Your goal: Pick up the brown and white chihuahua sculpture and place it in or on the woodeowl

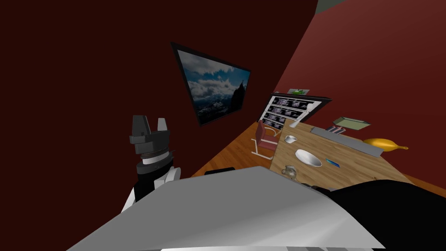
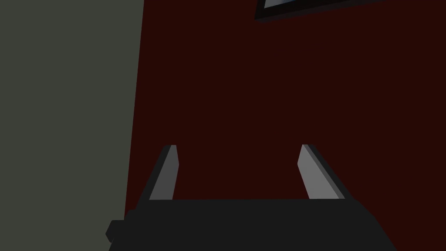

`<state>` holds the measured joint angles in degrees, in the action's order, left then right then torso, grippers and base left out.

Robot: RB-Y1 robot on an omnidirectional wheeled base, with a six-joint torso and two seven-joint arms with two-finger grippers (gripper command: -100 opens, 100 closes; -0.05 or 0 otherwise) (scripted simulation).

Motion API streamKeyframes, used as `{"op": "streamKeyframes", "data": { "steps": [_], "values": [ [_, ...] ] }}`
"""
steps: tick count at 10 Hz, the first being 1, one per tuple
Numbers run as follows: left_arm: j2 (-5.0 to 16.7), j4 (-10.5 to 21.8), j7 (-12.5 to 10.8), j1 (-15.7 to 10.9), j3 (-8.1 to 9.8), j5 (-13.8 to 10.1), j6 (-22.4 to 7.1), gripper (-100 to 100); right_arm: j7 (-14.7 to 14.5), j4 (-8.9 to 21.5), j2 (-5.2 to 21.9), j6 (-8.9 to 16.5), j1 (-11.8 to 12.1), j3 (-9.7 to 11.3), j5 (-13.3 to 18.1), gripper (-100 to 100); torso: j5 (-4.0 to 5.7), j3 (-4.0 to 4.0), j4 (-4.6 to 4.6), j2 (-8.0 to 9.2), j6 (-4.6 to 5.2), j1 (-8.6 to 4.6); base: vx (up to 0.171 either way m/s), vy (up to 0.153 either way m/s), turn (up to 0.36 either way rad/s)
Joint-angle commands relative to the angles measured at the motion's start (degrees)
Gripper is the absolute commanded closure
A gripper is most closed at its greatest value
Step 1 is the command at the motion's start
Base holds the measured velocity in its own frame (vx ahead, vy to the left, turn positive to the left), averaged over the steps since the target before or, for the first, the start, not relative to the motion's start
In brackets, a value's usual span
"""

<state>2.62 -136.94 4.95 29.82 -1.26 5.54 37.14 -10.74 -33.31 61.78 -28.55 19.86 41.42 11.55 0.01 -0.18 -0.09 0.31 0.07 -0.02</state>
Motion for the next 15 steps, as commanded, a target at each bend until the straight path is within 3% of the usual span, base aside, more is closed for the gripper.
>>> {"op": "streamKeyframes", "data": {
  "steps": [1, 2, 4, 7, 9, 10, 11, 15],
  "values": [
    [0.0, 0.0, 0.0, 0.0, 0.0, 0.0, 0.0, 0, 1.61, 2.37, -0.9, -0.32, -2.86, 1.8, 1.14, -100, 0.0, 0.0, 0.0, 0.0, 0.0, 0.0, -0.058, -0.005, -0.015],
    [0.0, 0.0, 0.0, 0.0, 0.0, 0.0, 0.0, 0, 1.61, 2.37, -0.9, -0.32, -3.05, 1.8, 1.14, -100, -0.01, 0.0, 0.0, -0.01, 0.0, 0.03, -0.041, 0.003, -0.005],
    [0.0, 0.0, 0.0, 0.0, 0.0, 0.0, 0.0, 0, 3.47, 4.3, -1.67, -0.25, -6.23, 3.87, 2.41, -100, -0.01, 0.05, 0.02, -0.09, 0.0, 0.05, -0.039, -0.007, -0.017],
    [0.0, 0.0, 0.0, 0.0, 0.0, 0.0, 0.0, 0, 4.39, 5.27, -2.05, -0.22, -7.85, 4.9, 3.04, -100, -0.02, 0.07, 0.03, -0.12, 0.0, 0.05, -0.028, -0.005, -0.007],
    [0.0, 0.0, 0.0, 0.0, 0.0, 0.0, 0.0, 0, 6.25, 7.2, -2.82, -0.15, -11.04, 6.97, 4.3, -100, -0.01, 0.07, 0.03, -0.13, 0.0, 0.04, -0.038, -0.006, -0.017],
    [0.0, 0.0, 0.0, 0.0, 0.0, 0.0, 0.0, 0, 5.36, 6.99, -2.55, -0.56, -10.0, 6.17, 3.83, -100, -0.01, 0.05, 0.02, -0.09, 0.0, 0.04, -0.022, -0.002, 0.002],
    [0.0, 0.0, 0.0, 0.0, 0.0, 0.0, 0.0, 0, 5.56, 7.19, -2.6, -0.7, -10.2, 6.29, 3.91, 100, -0.01, 0.07, 0.03, -0.13, 0.02, 0.03, 0.0, 0.0, 0.0],
    [0.0, 0.0, 0.0, 0.01, 0.0, 0.0, 0.0, 0, 5.56, 7.07, -2.72, -0.83, -10.18, 6.3, 3.89, 100, 0.02, 0.14, 0.06, -0.24, 0.01, -0.19, 0.0, 0.002, 0.002]
  ]
}}
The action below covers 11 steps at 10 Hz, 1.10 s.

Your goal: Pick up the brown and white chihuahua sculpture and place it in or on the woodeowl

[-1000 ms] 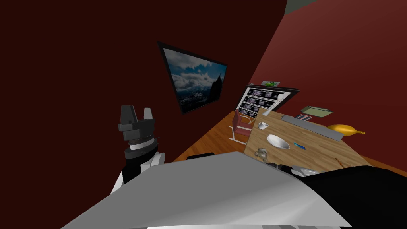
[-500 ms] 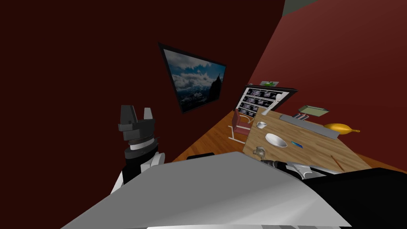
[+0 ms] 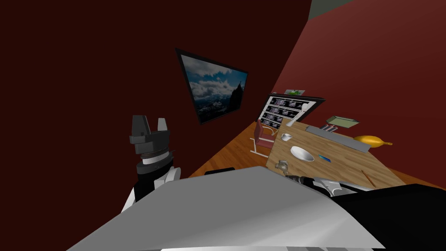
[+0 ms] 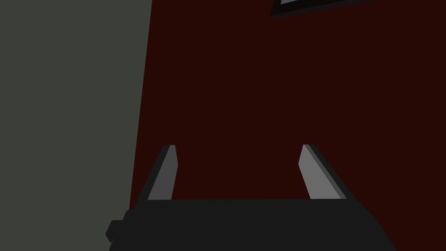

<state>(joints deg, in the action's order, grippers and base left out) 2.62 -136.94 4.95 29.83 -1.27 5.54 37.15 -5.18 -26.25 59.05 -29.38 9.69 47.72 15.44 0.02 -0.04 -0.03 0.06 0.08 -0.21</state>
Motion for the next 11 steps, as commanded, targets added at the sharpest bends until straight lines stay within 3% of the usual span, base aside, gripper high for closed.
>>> {"op": "streamKeyframes", "data": {
  "steps": [1, 2, 3, 11],
  "values": [
    [0.0, 0.0, 0.0, 0.0, 0.0, 0.0, 0.0, 0, 0.0, 0.0, 0.0, 0.0, 0.0, 0.0, 0.0, 0, 0.0, 0.0, 0.0, 0.0, 0.0, 0.0, 0.0, 0.0, 0.0],
    [0.0, 0.0, 0.0, 0.0, 0.0, 0.0, 0.0, 0, -1.17, -1.8, 0.67, 0.6, 2.33, -1.39, -0.85, 100, -0.01, 0.0, 0.0, 0.0, 0.0, 0.01, 0.033, 0.001, 0.028],
    [0.0, 0.0, 0.0, 0.0, 0.0, 0.0, 0.0, 0, -1.17, -1.8, 0.67, 0.6, 2.33, -1.39, -0.85, 100, -0.02, 0.04, 0.02, -0.08, 0.01, -0.02, 0.046, 0.004, 0.006],
    [0.0, 0.0, 0.0, 0.01, 0.0, 0.0, 0.0, 0, -8.6, -9.53, 3.74, 0.34, 15.11, -9.66, -5.91, 100, -0.14, 0.1, 0.03, -0.18, -0.05, 0.14, 0.054, 0.008, 0.017]
  ]
}}
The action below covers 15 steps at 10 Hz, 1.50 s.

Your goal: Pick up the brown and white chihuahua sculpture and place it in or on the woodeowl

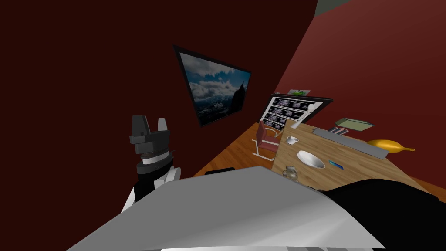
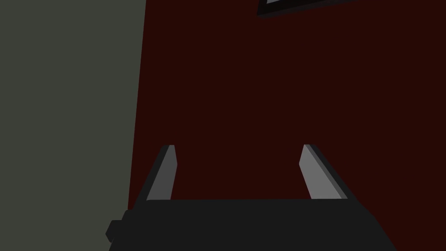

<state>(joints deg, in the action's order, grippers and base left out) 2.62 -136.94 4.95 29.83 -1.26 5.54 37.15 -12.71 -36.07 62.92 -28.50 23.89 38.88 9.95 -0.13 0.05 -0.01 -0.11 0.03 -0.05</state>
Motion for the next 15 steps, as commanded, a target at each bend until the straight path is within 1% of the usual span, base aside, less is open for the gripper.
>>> {"op": "streamKeyframes", "data": {
  "steps": [1, 2, 3, 4, 5, 6, 7, 8, 9, 10, 11, 13, 14, 15],
  "values": [
    [0.0, 0.0, 0.0, 0.0, 0.0, 0.0, 0.0, 0, 0.0, 0.0, 0.0, 0.0, 0.0, 0.0, 0.0, 100, 0.0, 0.0, 0.0, 0.0, 0.0, 0.0, 0.021, 0.003, -0.002],
    [0.0, 0.0, 0.0, 0.0, 0.0, 0.0, 0.0, 0, -0.16, -0.15, 0.05, 0.07, 0.17, -0.1, -0.07, 0, 0.01, -0.04, -0.02, 0.07, -0.02, -0.02, 0.0, 0.0, 0.0],
    [0.0, 0.0, 0.0, 0.0, 0.0, 0.0, 0.0, 0, -0.12, -1.4, 1.3, -0.12, -0.68, -2.24, -0.59, 100, 0.01, -0.08, -0.03, 0.13, -0.01, -0.02, -0.086, 0.084, -0.075],
    [-0.01, 0.0, 0.0, -0.01, 0.0, 0.0, 0.0, 0, -0.11, -1.82, 1.72, -0.17, -0.96, -2.97, -0.78, 100, -0.09, -0.22, -0.09, 0.39, -0.02, 0.27, -0.155, 0.141, -0.073],
    [-0.01, 0.0, 0.0, -0.02, -0.01, 0.0, 0.0, 0, -0.11, -1.82, 1.72, -0.17, -0.96, -2.97, -0.78, 100, -0.1, -0.37, -0.13, 0.67, 0.05, 0.51, -0.103, 0.097, -0.03],
    [-0.01, 0.0, 0.0, -0.02, -0.01, 0.0, 0.0, 0, -0.09, -2.69, 2.6, -0.3, -1.57, -4.56, -1.18, 100, -0.15, -0.36, -0.13, 0.63, 0.05, 0.47, -0.12, 0.074, -0.073],
    [-0.01, 0.0, 0.0, -0.02, -0.01, 0.0, 0.0, 0, -0.09, -2.69, 2.6, -0.3, -1.57, -4.56, -1.18, 100, -0.16, -0.38, -0.14, 0.68, 0.06, 0.4, -0.09, 0.063, -0.034],
    [-0.01, 0.01, 0.0, -0.02, -0.01, 0.0, 0.0, 0, -0.06, -3.53, 3.45, -0.43, -2.19, -6.16, -1.6, 100, -0.17, -0.34, -0.14, 0.58, 0.02, 0.37, -0.084, 0.092, -0.052],
    [-0.01, 0.0, 0.0, -0.02, -0.01, 0.0, 0.0, 0, -0.05, -3.91, 3.84, -0.51, -2.48, -6.9, -1.8, 100, -0.19, -0.31, -0.13, 0.53, -0.01, 0.47, -0.115, 0.096, -0.058],
    [-0.01, 0.0, 0.0, -0.02, -0.01, 0.0, 0.0, 0, -0.03, -4.55, 4.53, -0.68, -3.0, -8.18, -2.16, 100, -0.22, -0.35, -0.13, 0.61, 0.03, 0.52, -0.146, 0.075, -0.086],
    [-0.01, 0.0, 0.0, -0.02, -0.01, 0.0, 0.0, 0, -0.03, -4.55, 4.53, -0.68, -3.0, -8.18, -2.16, 100, -0.24, -0.41, -0.16, 0.71, 0.03, 0.47, -0.116, 0.062, -0.017],
    [-0.01, 0.0, 0.0, -0.02, -0.01, 0.0, 0.0, 0, -0.05, -5.51, 5.89, -1.3, -3.86, -10.14, -2.85, 100, -0.25, -0.38, -0.15, 0.65, 0.05, 0.43, -0.124, 0.046, -0.06],
    [0.0, 0.0, 0.0, -0.02, 0.0, 0.0, 0.0, 0, -0.05, -5.51, 5.89, -1.3, -3.86, -10.14, -2.85, 100, -0.27, -0.43, -0.17, 0.74, 0.05, 0.4, -0.115, 0.012, -0.017],
    [0.0, 0.01, 0.0, -0.02, -0.01, 0.0, -0.01, 0, -0.11, -5.83, 6.68, -1.82, -4.12, -10.69, -3.17, 100, -0.21, -0.4, -0.15, 0.69, 0.08, 0.28, -0.112, -0.006, -0.046]
  ]
}}
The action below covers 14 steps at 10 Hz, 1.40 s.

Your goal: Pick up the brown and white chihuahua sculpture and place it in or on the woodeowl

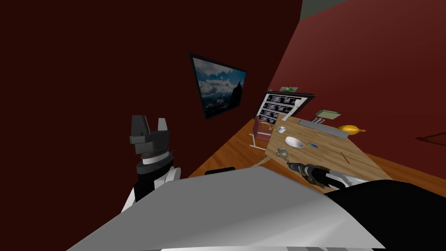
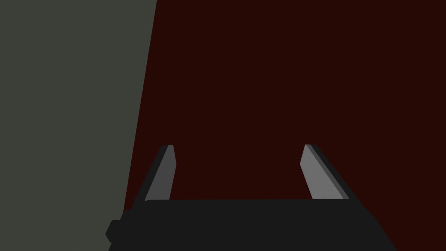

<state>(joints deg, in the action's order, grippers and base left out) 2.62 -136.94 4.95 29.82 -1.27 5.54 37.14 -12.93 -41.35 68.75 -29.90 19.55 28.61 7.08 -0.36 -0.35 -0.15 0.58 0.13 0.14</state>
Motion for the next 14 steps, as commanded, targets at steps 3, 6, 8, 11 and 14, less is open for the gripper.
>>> {"op": "streamKeyframes", "data": {
  "steps": [3, 6, 8, 11, 14],
  "values": [
    [0.01, 0.0, 0.0, 0.0, 0.01, 0.0, 0.0, 0, -0.25, -1.0, 3.12, -2.18, 0.08, -0.71, -0.96, 100, 0.01, -0.1, -0.04, 0.17, 0.04, -0.3, -0.152, -0.083, -0.056],
    [0.02, 0.0, 0.0, 0.0, 0.01, 0.0, 0.0, 0, -0.68, 0.19, 5.81, -4.42, 1.02, 2.04, -1.51, 100, 0.07, -0.08, -0.03, 0.12, 0.09, -0.73, -0.117, -0.212, -0.038],
    [0.02, 0.0, 0.0, 0.01, 0.02, 0.0, 0.0, 0, -0.85, 1.36, 7.21, -5.58, 1.71, 4.21, -1.82, 100, 0.16, 0.03, 0.01, -0.08, 0.1, -1.18, -0.045, -0.301, -0.019],
    [0.01, 0.01, 0.0, 0.01, 0.01, 0.0, 0.0, 0, -1.11, 0.83, 7.87, -5.38, 2.84, 4.18, -2.3, -100, 0.14, 0.18, 0.05, -0.35, -0.06, -0.61, -0.012, -0.154, -0.004],
    [0.0, 0.0, 0.0, 0.01, 0.0, 0.0, 0.0, 0, -1.11, 0.85, 7.86, -5.34, 2.84, 4.17, -2.29, -100, -0.05, 0.25, 0.08, -0.46, -0.08, 0.07, -0.001, -0.004, 0.0]
  ]
}}
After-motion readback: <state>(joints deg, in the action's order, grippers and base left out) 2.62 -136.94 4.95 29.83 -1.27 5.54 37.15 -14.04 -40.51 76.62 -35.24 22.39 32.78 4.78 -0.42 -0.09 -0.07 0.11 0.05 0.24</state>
